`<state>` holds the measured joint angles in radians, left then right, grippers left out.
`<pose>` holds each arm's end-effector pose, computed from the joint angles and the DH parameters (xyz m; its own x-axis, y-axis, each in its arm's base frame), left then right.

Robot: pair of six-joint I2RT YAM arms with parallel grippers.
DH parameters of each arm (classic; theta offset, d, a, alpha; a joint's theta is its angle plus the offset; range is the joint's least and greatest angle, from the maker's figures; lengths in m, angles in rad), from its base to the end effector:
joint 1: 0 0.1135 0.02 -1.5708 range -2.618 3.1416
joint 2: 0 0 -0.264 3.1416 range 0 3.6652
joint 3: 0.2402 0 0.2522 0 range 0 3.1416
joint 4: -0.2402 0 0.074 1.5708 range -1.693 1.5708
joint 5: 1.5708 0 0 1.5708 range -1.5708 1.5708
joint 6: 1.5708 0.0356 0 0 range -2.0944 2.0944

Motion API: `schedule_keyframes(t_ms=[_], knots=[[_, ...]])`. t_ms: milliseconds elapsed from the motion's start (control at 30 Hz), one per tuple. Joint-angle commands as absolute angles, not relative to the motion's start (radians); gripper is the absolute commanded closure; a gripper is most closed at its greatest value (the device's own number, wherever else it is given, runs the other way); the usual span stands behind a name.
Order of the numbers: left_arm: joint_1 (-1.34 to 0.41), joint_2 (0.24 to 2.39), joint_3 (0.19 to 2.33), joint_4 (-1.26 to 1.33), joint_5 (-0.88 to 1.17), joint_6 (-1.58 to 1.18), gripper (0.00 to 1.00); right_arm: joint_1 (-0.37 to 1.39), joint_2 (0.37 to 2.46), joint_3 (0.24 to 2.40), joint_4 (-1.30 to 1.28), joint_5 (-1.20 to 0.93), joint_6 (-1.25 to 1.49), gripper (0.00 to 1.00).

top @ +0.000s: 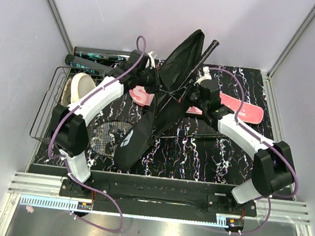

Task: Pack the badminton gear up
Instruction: Place the racket in the racket bag.

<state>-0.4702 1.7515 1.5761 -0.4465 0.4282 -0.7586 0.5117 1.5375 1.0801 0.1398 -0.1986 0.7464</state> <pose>0.3549 -0.1969 0.3276 -0.8674 -0.2611 -0.4235 0.1603 0.6592 -0.7347 0.3113 0.1829 0.2890 -0.6368 0.4058 -0.6556 -0.2875 0.6640 0.6903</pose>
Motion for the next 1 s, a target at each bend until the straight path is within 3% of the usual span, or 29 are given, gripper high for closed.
schedule_keyframes(t_ms=[0, 67, 233, 300, 333, 400, 567, 733, 800, 933, 967], knots=[[-0.477, 1.782, 1.724, -0.337, 0.377, -0.807, 1.00, 0.601, 1.574, 1.124, -0.034, -0.220, 0.579, 1.00], [-0.477, 1.799, 1.770, -0.360, 0.377, -0.784, 1.00, 0.638, 1.617, 1.218, -0.154, -0.093, 0.473, 1.00], [-0.477, 1.845, 1.839, -0.506, 0.361, -0.674, 1.00, 0.635, 1.533, 1.196, -0.196, -0.008, 0.411, 1.00], [-0.476, 1.827, 1.819, -0.488, 0.382, -0.623, 1.00, 0.602, 1.528, 1.213, -0.209, -0.096, 0.438, 1.00], [-0.477, 1.816, 1.787, -0.470, 0.397, -0.615, 1.00, 0.572, 1.569, 1.256, -0.221, -0.236, 0.499, 1.00], [-0.476, 1.786, 1.738, -0.370, 0.475, -0.607, 1.00, 0.574, 1.658, 1.351, -0.378, -0.328, 0.525, 0.98], [-0.477, 1.793, 1.683, -0.328, 0.525, -0.621, 1.00, 0.569, 1.785, 1.442, -0.492, -0.288, 0.601, 1.00], [-0.460, 1.975, 1.889, -0.529, 0.584, -0.574, 1.00, 0.572, 1.989, 1.637, -0.666, -0.273, 0.448, 0.95], [-0.456, 2.028, 1.901, -0.541, 0.615, -0.580, 1.00, 0.572, 2.034, 1.673, -0.702, -0.269, 0.404, 0.92], [-0.437, 2.080, 1.899, -0.554, 0.655, -0.578, 1.00, 0.523, 2.076, 1.679, -0.703, -0.372, 0.362, 0.68], [-0.434, 2.083, 1.895, -0.554, 0.658, -0.574, 1.00, 0.503, 2.047, 1.634, -0.596, -0.418, 0.389, 0.57]])
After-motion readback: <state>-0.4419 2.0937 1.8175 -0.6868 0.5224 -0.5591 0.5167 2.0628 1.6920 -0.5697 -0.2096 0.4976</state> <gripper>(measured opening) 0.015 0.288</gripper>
